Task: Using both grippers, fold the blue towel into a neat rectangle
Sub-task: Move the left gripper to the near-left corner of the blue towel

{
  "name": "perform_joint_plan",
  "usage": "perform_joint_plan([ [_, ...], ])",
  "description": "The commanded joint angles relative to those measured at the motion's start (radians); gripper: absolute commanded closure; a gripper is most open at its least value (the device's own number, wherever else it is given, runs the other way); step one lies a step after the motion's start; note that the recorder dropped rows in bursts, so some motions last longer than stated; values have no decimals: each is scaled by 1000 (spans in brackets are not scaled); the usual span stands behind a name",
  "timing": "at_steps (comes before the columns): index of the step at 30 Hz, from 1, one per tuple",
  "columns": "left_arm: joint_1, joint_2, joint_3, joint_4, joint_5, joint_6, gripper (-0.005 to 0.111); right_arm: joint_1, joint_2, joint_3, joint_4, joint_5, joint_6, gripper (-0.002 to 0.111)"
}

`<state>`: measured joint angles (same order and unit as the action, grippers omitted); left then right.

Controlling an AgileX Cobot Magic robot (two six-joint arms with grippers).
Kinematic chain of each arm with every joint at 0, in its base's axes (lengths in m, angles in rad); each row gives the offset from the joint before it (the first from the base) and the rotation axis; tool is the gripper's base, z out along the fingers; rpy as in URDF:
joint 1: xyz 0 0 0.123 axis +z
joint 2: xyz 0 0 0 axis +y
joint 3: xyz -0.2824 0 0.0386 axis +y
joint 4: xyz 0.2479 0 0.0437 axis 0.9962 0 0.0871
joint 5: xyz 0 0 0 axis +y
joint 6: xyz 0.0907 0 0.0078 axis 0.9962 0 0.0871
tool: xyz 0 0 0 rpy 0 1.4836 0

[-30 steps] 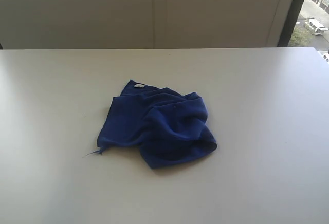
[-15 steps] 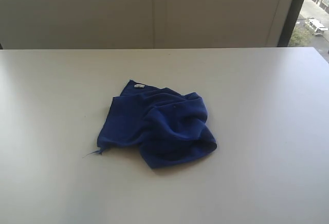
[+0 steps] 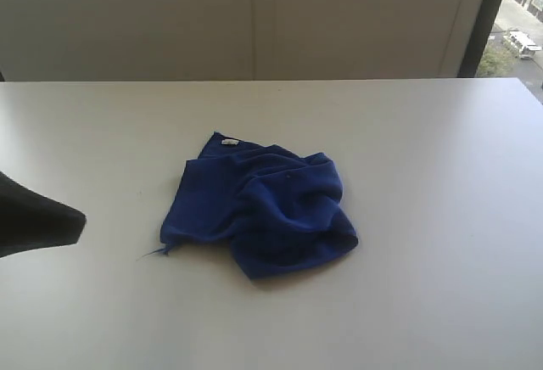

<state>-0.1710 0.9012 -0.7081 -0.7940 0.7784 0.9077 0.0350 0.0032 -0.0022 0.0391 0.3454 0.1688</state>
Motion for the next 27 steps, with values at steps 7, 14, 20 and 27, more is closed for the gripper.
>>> perform_joint_plan([
  [7, -180, 179, -113, 34, 30, 5, 107, 4, -3, 2, -9, -3, 2, 108],
  [14, -305, 312, -231, 76, 2, -33, 107, 4, -3, 2, -9, -3, 3, 108],
  [20, -402, 438, -400, 334, 16, -235, 107, 4, -3, 2, -9, -3, 3, 108],
  [27, -434, 545, -514, 537, 51, -306, 107, 4, -3, 2, -9, -3, 3, 108],
])
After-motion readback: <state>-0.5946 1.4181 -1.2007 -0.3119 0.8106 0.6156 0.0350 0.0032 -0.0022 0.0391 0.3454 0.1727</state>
